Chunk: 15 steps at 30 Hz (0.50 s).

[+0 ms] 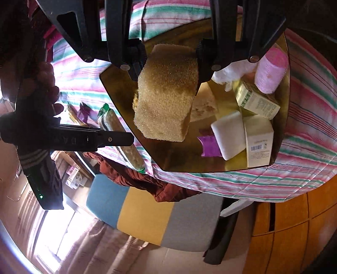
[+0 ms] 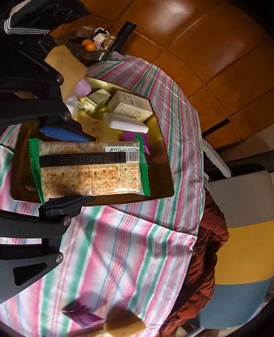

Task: Organize objects
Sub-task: 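Place the yellow sponge in the tray with the left gripper while the right places the cracker packet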

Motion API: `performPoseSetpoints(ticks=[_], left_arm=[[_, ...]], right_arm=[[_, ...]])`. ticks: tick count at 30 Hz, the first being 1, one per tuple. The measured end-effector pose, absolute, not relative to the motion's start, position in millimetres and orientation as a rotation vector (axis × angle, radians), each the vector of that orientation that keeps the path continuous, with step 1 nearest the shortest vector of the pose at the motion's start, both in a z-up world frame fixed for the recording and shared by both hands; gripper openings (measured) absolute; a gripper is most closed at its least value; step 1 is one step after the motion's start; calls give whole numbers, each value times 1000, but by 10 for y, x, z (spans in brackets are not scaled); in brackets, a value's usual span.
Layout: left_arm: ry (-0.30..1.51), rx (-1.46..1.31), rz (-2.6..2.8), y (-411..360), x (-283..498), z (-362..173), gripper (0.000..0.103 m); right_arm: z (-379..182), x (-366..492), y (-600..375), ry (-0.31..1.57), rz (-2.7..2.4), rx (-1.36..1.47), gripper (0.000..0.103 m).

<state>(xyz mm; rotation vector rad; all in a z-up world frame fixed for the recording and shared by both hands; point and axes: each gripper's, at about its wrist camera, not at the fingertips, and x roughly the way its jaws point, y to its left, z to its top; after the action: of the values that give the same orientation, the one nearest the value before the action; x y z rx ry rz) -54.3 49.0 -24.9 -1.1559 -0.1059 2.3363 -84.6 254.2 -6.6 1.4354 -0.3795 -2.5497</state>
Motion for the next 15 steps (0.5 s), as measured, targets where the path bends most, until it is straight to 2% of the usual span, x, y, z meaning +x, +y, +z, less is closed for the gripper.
performPoseSetpoints(ticks=[3, 6, 7, 8, 12, 15], left_arm=[[-121, -1161, 2342, 484, -623, -243, 35], [-119, -1167, 2337, 496, -624, -256, 35], [-119, -1170, 2333, 493, -615, -269, 35], [-119, -1177, 2331, 491, -610, -283, 35], [-112, -1206, 2336, 478, -646, -353, 35], [-103, -1211, 2347, 491, -692, -362, 35]], right_arm=[[-65, -1021, 2529, -374, -2572, 1421, 47], [-38, -1219, 2546, -395, -2613, 1361, 54], [-38, -1264, 2552, -406, -2623, 1353, 62], [-41, -1293, 2557, -414, -2635, 1358, 65], [-105, -1251, 2553, -431, -2615, 1374, 65], [-199, -1142, 2548, -432, -2601, 1404, 72]])
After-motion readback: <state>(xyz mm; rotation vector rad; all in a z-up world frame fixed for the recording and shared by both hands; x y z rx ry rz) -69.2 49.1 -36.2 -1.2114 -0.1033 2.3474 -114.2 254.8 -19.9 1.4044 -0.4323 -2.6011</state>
